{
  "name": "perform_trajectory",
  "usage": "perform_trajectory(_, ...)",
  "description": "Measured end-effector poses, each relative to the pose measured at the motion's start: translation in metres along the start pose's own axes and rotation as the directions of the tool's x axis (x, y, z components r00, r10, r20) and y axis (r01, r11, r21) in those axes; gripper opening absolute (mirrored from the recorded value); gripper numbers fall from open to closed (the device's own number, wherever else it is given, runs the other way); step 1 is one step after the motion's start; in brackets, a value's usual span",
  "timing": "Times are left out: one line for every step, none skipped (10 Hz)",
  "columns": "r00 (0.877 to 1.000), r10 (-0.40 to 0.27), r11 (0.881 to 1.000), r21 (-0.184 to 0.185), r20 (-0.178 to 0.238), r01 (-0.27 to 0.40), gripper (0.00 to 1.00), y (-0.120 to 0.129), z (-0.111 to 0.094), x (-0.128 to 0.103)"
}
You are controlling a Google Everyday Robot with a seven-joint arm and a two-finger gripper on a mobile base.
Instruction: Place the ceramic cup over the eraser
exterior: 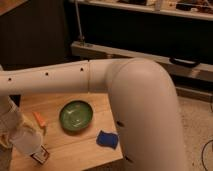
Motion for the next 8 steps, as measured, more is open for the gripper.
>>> perform_trajectory(1.0, -0.002, 1.0, -0.001, 0.009, 0.002, 0.0, 0.0, 0.002, 0.003)
perform_trajectory(1.0, -0.004, 1.0, 0.002, 0.022, 0.004, 0.0, -0.001, 0.006, 0.007)
perform_trajectory(0.999, 0.001, 1.0, 0.006, 0.033, -0.001, 0.0, 0.003, 0.009, 0.01)
perform_trajectory(0.999, 0.005, 1.0, 0.008, 0.039, -0.005, 0.0, 0.006, 0.011, 0.012)
perform_trajectory(0.999, 0.009, 1.0, 0.013, 0.05, -0.009, 0.0, 0.01, 0.015, 0.015)
perform_trajectory(0.998, 0.01, 1.0, 0.016, 0.054, -0.011, 0.0, 0.012, 0.017, 0.017)
perform_trajectory(0.998, 0.012, 1.0, 0.017, 0.059, -0.013, 0.0, 0.014, 0.02, 0.017)
perform_trajectory(0.998, 0.011, 1.0, 0.019, 0.063, -0.012, 0.0, 0.014, 0.022, 0.016)
